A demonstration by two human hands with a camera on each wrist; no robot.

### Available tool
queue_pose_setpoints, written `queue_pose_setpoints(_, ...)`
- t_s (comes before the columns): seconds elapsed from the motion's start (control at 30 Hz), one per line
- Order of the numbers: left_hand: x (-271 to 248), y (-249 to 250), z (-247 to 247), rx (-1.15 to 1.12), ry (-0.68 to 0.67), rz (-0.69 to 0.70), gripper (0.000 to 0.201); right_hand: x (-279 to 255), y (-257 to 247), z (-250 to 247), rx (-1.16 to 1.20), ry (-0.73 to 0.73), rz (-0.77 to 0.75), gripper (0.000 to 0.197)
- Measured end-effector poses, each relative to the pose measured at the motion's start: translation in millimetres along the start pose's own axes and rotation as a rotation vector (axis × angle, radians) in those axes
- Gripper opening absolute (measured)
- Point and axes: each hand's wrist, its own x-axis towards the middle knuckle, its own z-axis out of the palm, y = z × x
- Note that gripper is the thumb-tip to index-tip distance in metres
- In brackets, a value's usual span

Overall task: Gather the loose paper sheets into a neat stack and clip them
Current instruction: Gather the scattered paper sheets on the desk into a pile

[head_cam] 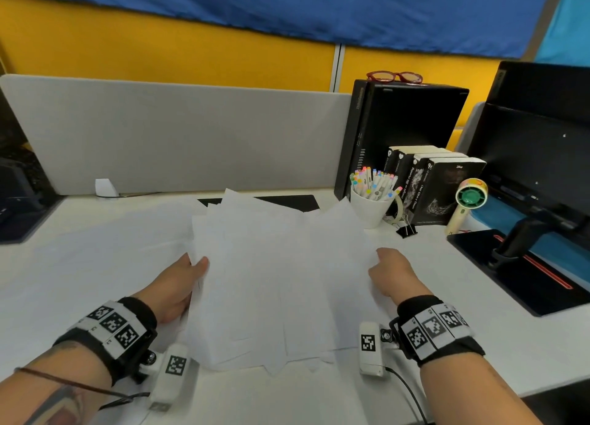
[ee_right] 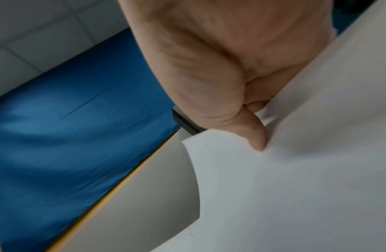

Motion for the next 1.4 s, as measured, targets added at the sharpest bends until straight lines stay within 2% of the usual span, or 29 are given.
queue_pose_setpoints(0.17,0.8,-0.4,-4.9,-0.035,-0.019,0.055,0.049,6.4,5.9,7.9,0.178,0.054,0.013,0.041)
queue_pose_setpoints(0.27,0.0,0.7,-3.5,-0.069,-0.002,0.024,0.041,8.2,5.0,15.1,0.217,-0.012,0.009,0.032)
queue_pose_setpoints(0.37,-4.1,4.0,-0.4,-0.095,0.083,-0.038,0.044,10.3,3.0,20.0,0.285,-0.084,0.029,0.035)
queue_pose_setpoints(0.43,-7.1,7.5,1.6,-0.077,0.058,-0.055,0.045,10.4,0.5,24.8,0.296,-0.108,0.001,0.042)
queue_pose_setpoints(0.5,-11.2,11.0,2.8,-0.037,-0.002,-0.070,0.044,13.2,1.5,30.3,0.340,-0.121,-0.020,0.035)
queue_pose_setpoints(0.6,-10.3,7.6,-0.9,-0.002,-0.024,-0.065,0.031,13.9,3.1,32.4,0.425,-0.079,0.015,0.017)
queue_pose_setpoints(0.7,-8.7,6.8,-2.9,-0.006,0.002,-0.062,0.039,9.8,1.9,27.9,0.539,0.031,0.064,0.012)
queue_pose_setpoints(0.77,-9.1,8.5,-2.6,0.003,-0.019,-0.057,0.043,0.7,-5.4,24.7,0.613,0.049,0.117,0.013)
queue_pose_setpoints(0.83,-11.9,11.5,-1.5,0.015,-0.051,-0.059,0.051,-13.1,-16.1,21.8,0.606,-0.021,0.209,0.037)
queue_pose_setpoints(0.87,-13.5,12.6,-1.2,0.028,-0.061,-0.061,0.054,-15.3,-17.0,23.7,0.605,-0.059,0.212,0.042)
queue_pose_setpoints(0.9,-15.0,13.5,-0.3,0.040,-0.066,-0.061,0.053,-15.7,-19.3,25.8,0.698,-0.145,0.209,0.042)
queue_pose_setpoints(1.0,-16.4,13.3,4.1,0.049,-0.038,-0.057,0.032,-26.0,-20.4,25.9,0.509,-0.390,0.062,0.033)
queue_pose_setpoints(1.07,-11.4,8.8,3.1,0.069,0.023,-0.072,0.029,-36.2,-22.5,19.4,0.389,-0.542,0.017,0.027)
queue_pose_setpoints(1.13,-6.4,5.9,0.3,0.049,0.073,-0.075,0.036,-36.9,-22.4,15.5,0.162,-0.497,-0.038,0.027)
queue_pose_setpoints(1.2,-6.4,7.2,1.7,0.043,0.122,-0.095,0.056,-26.4,-19.9,10.3,-0.100,-0.269,-0.096,0.029)
queue_pose_setpoints(1.23,-5.2,7.6,3.2,0.038,0.143,-0.109,0.066,-19.4,-17.8,9.6,-0.103,-0.130,-0.113,0.036)
queue_pose_setpoints(1.3,-9.3,13.9,7.3,0.146,0.191,-0.100,0.060,-9.0,-15.5,10.7,0.067,0.021,-0.149,0.039)
queue_pose_setpoints(1.37,-12.7,18.2,9.0,0.357,0.204,-0.088,0.074,-5.2,-15.8,20.0,0.230,0.032,-0.175,0.005)
queue_pose_setpoints(1.4,-13.8,19.1,10.8,0.382,0.199,-0.080,0.076,-5.2,-17.0,25.7,0.254,0.007,-0.185,0.018)
